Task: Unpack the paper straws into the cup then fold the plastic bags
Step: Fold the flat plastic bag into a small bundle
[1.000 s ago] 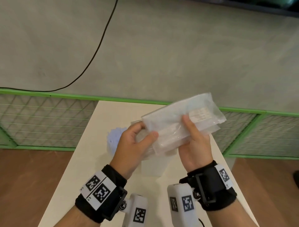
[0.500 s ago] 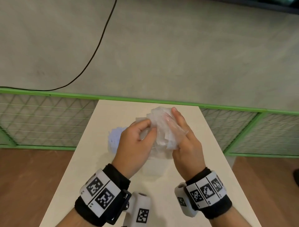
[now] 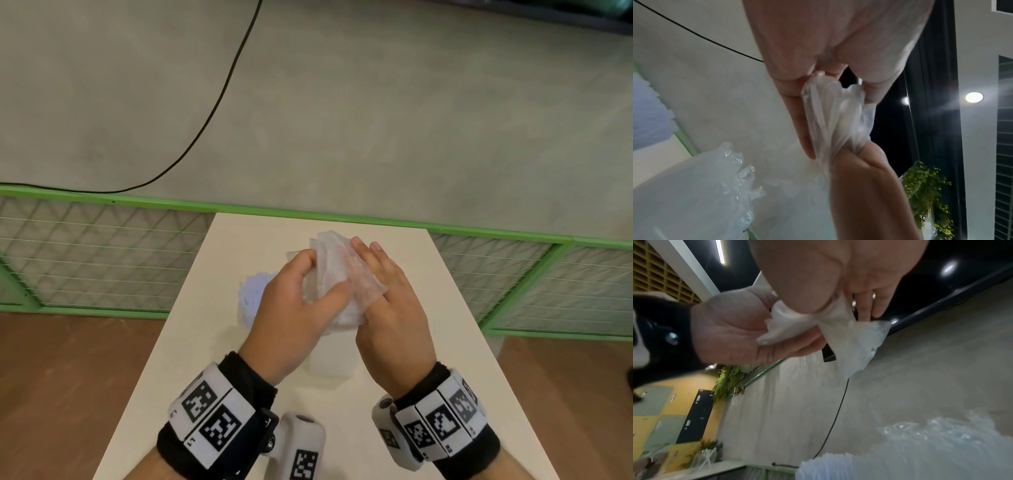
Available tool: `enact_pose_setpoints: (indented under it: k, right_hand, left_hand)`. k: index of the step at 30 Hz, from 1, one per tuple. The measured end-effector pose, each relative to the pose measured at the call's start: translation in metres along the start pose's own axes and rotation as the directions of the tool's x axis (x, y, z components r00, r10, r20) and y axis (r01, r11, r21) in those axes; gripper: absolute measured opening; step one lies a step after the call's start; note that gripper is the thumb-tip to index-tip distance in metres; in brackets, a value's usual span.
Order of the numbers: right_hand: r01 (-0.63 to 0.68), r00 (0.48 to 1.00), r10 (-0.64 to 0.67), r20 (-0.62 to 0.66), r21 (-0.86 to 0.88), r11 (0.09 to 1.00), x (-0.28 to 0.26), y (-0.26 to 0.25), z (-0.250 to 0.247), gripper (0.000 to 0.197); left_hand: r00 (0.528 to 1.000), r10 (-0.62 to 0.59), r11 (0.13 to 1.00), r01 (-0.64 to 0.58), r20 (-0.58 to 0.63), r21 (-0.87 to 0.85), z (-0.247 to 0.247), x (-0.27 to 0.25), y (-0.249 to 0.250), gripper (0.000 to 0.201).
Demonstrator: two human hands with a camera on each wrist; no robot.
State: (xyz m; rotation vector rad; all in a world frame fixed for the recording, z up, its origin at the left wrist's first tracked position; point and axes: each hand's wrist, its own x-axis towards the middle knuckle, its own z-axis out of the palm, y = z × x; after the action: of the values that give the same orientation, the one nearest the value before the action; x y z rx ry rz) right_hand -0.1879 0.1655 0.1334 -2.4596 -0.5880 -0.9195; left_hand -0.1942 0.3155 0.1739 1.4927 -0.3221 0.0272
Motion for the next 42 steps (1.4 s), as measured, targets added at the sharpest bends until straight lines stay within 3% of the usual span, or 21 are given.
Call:
enact_pose_setpoints:
  k: [3,5,7,8,9,11,13,15,16,18,19,21,25,27,30,32,35,37,40,41,42]
  right_hand:
    - [-0.050,0.960,-0.039,0.277,0.308,0.950,0.005,0.000,-0.015,0.057]
    - [-0.311,0.897,0.033,0.441,0.576,0.756,0.010,-0.002,-0.031,0.065]
    - [-0.423,0.893,0.130,0.432,0.702,0.573,0.017,-0.004,-0.036,0.058]
    - [-0.404,0.904,0.158,0.396,0.678,0.614,0.020,-0.006,-0.033,0.053]
    - [-0.351,0.919,0.145,0.368,0.588,0.729,0.024,-0.013,-0.028,0.049]
    - [-0.165,0.934,0.066,0.350,0.259,0.952,0.021,-0.029,-0.012,0.048]
    - [-0.061,0.924,0.045,0.380,0.031,0.998,0.015,-0.041,0.000,0.057]
    - [-0.087,0.906,0.047,0.420,0.077,0.993,0.018,-0.050,0.006,0.064]
    - [-0.188,0.903,0.073,0.424,0.237,0.953,0.022,-0.052,0.007,0.062]
    - [-0.425,0.905,0.261,0.337,0.675,0.603,0.035,-0.052,0.007,0.048]
    - [-0.433,0.886,0.368,0.282,0.789,0.436,0.037,-0.050,0.005,0.045]
    - [-0.486,0.826,0.490,0.279,0.793,0.368,0.033,-0.042,0.009,0.047]
    - [-0.628,0.743,0.509,0.435,0.716,0.305,0.032,-0.043,0.021,0.048]
    - [-0.584,0.759,0.542,0.361,0.745,0.321,0.035,-0.049,0.022,0.033]
    - [-0.481,0.835,0.523,0.173,0.692,0.539,0.030,-0.049,0.025,0.031]
    - [-0.438,0.866,0.495,0.073,0.590,0.678,0.028,-0.049,0.027,0.037]
    - [-0.412,0.871,0.492,0.018,0.574,0.708,0.024,-0.044,0.028,0.057]
    - [-0.508,0.809,0.577,0.110,0.625,0.593,0.022,-0.041,0.025,0.073]
    - [-0.645,0.624,0.657,0.423,0.754,0.127,0.019,-0.036,0.023,0.089]
    - [-0.644,0.621,0.649,0.439,0.758,0.104,0.018,-0.033,0.023,0.081]
    - [-0.628,0.649,0.646,0.402,0.763,0.156,0.017,-0.032,0.022,0.066]
  left_hand:
    - [0.999,-0.028,1.000,0.028,-0.024,-0.003,-0.013,0.004,-0.008,0.026]
    - [0.999,-0.035,0.999,0.036,-0.025,0.033,-0.023,0.005,-0.014,0.028]
    - [0.999,-0.038,0.998,0.038,-0.012,0.052,-0.028,0.005,-0.017,0.028]
    - [0.999,-0.043,0.998,0.043,-0.004,0.047,-0.029,0.005,-0.018,0.028]
    - [0.999,-0.052,0.998,0.052,0.000,0.030,-0.029,0.005,-0.019,0.027]
    - [0.997,-0.074,0.996,0.074,0.012,-0.048,-0.029,0.004,-0.018,0.028]
    - [0.991,-0.120,0.981,0.127,0.054,-0.147,-0.031,0.004,-0.016,0.033]
    - [0.987,-0.136,0.966,0.153,0.090,-0.208,-0.037,0.004,-0.014,0.031]
    - [0.987,-0.132,0.965,0.149,0.093,-0.216,-0.041,0.004,-0.014,0.028]
    - [0.990,-0.108,0.973,0.124,0.088,-0.194,-0.052,0.004,-0.018,0.028]
    - [0.990,-0.102,0.977,0.118,0.096,-0.180,-0.058,0.004,-0.020,0.031]
    - [0.988,-0.101,0.979,0.120,0.120,-0.165,-0.065,0.003,-0.023,0.035]
    - [0.986,-0.039,0.992,0.057,0.160,-0.108,-0.071,0.000,-0.021,0.036]
    - [0.989,0.010,0.994,0.006,0.149,-0.107,-0.076,-0.001,-0.022,0.043]
    - [0.982,0.057,0.991,-0.034,0.178,-0.130,-0.085,-0.003,-0.018,0.065]
    - [0.968,0.097,0.995,-0.097,0.232,-0.013,-0.087,-0.004,-0.018,0.057]
    - [0.963,0.084,0.987,-0.116,0.254,0.113,-0.086,-0.006,-0.022,0.045]
    - [0.975,0.053,0.986,-0.086,0.217,0.143,-0.082,-0.006,-0.024,0.044]
    - [0.983,0.039,0.981,-0.071,0.177,0.180,-0.074,-0.003,-0.026,0.045]
    - [0.983,0.044,0.981,-0.077,0.179,0.179,-0.070,-0.002,-0.025,0.043]
    - [0.982,0.043,0.986,-0.072,0.183,0.152,-0.065,0.000,-0.024,0.039]
